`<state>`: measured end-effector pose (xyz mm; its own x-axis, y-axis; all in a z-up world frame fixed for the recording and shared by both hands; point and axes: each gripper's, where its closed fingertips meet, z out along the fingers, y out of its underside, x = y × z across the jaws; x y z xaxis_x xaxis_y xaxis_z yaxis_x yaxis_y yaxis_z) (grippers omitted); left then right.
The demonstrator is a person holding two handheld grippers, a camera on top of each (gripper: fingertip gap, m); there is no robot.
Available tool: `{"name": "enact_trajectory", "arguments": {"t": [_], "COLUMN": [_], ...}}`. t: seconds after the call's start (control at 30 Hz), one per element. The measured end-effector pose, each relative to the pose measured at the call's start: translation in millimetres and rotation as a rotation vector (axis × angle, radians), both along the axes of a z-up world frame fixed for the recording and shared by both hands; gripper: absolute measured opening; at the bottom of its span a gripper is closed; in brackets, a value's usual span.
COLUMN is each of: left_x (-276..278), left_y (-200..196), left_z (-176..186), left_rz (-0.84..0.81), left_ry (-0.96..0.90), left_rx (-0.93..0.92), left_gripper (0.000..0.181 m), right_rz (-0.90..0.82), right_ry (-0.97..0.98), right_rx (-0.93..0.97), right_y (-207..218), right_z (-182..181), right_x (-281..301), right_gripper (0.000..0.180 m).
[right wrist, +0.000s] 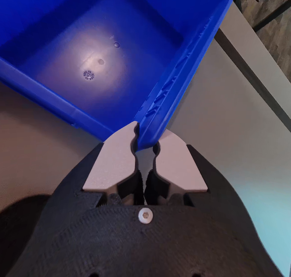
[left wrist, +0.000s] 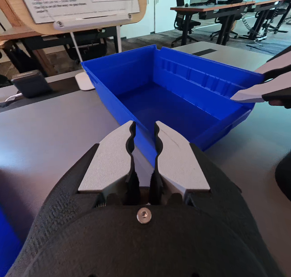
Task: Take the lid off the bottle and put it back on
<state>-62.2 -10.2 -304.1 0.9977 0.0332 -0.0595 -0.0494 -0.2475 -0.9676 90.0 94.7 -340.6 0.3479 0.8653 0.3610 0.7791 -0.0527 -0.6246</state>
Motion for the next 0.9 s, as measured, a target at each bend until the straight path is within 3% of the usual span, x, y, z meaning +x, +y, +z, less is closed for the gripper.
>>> {"name": "enact_trajectory", "arguments": {"t": [0.17, 0.27, 0.43, 0.53, 0.67, 0.77, 0.8, 0.87, 0.9], "left_x": [50.8, 94.7, 128.0, 99.7, 20.0, -48.2, -68.7, -102.8, -114.6], "left_y": [37.7, 55.4, 40.9, 11.9, -37.3, -77.5, -89.9, -108.3, -112.2], "left_z": [-1.0, -0.9, 30.1, 45.8, 45.6, 41.5, 40.9, 37.6, 34.2], "left_rz": [-0.098, -0.237, -0.322, -0.228, 0.020, 0.245, 0.315, 0.430, 0.460], "left_ry": [0.020, 0.019, 0.151, 0.305, 0.412, 0.415, 0.421, 0.445, 0.450], "left_rx": [-0.012, -0.039, 0.049, 0.122, 0.111, 0.125, 0.139, 0.126, 0.104], "left_gripper": [0.022, 0.027, 0.051, 0.053, 0.054, 0.071, 0.075, 0.080, 0.081], "right_rz": [-0.080, -0.188, -0.357, -0.410, -0.468, -0.533, -0.573, -0.639, -0.633], "right_ry": [-0.060, -0.038, 0.062, 0.077, 0.064, 0.039, 0.003, -0.047, -0.032], "right_rx": [0.037, 0.001, -0.071, -0.086, -0.079, -0.094, -0.089, 0.036, 0.111], "right_y": [18.3, 34.3, 55.2, 63.4, 70.8, 75.1, 75.4, 79.1, 79.9], "right_z": [-0.8, -1.6, -2.8, -3.2, -3.6, -3.6, -1.7, 19.7, 36.8], "right_x": [61.6, 107.0, 177.2, 209.0, 241.7, 267.5, 278.5, 291.3, 284.7], "right_gripper": [0.015, 0.014, 0.009, 0.009, 0.009, 0.012, 0.019, 0.066, 0.078]}}
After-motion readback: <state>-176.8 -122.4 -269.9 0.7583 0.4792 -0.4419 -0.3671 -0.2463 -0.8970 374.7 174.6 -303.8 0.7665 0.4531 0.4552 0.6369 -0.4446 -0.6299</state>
